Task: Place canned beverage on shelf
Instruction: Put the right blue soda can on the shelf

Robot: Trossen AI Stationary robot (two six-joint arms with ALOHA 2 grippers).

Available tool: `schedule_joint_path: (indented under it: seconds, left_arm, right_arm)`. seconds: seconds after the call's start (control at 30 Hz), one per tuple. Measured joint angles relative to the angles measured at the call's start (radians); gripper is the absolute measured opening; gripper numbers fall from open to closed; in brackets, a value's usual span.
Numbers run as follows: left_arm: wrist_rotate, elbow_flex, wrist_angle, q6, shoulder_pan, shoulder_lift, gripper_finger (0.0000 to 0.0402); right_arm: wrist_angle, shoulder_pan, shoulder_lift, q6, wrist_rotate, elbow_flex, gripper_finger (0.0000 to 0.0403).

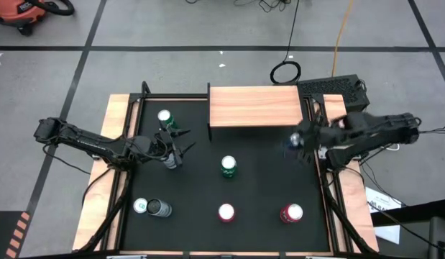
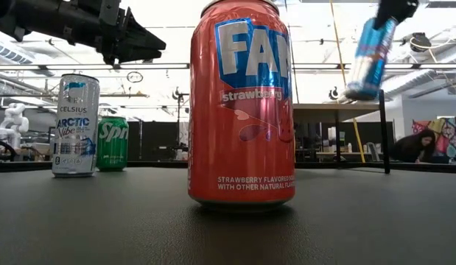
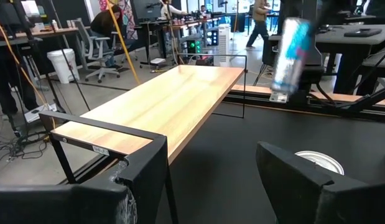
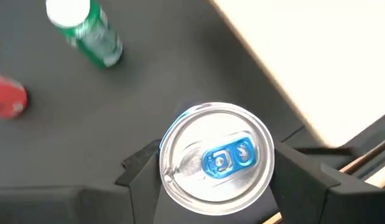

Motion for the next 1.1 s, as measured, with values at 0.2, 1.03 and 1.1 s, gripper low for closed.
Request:
schedule_joint_path:
  seconds: [0.2, 1.03, 1.1]
  left_arm:
    - [0.0, 0.0, 0.014, 0.008, 0.011, 0.0, 0.0247]
    - [0.453, 0.313, 0.019, 0.156, 0.301, 0.289, 0.0255]
    - [0.476, 0.362, 0.016, 0.157, 0.313, 0.343, 0.0269]
  right_arm:
    - [-0.053, -0.193, 0.079, -0.208, -0.009, 0.175, 0.0232]
    - [-0.036, -0.632, 0.501, -0.764, -0.343, 0.587, 0.0233]
    - [-0.012, -0.621, 0.505, -0.77, -0.352, 0.587, 0.0233]
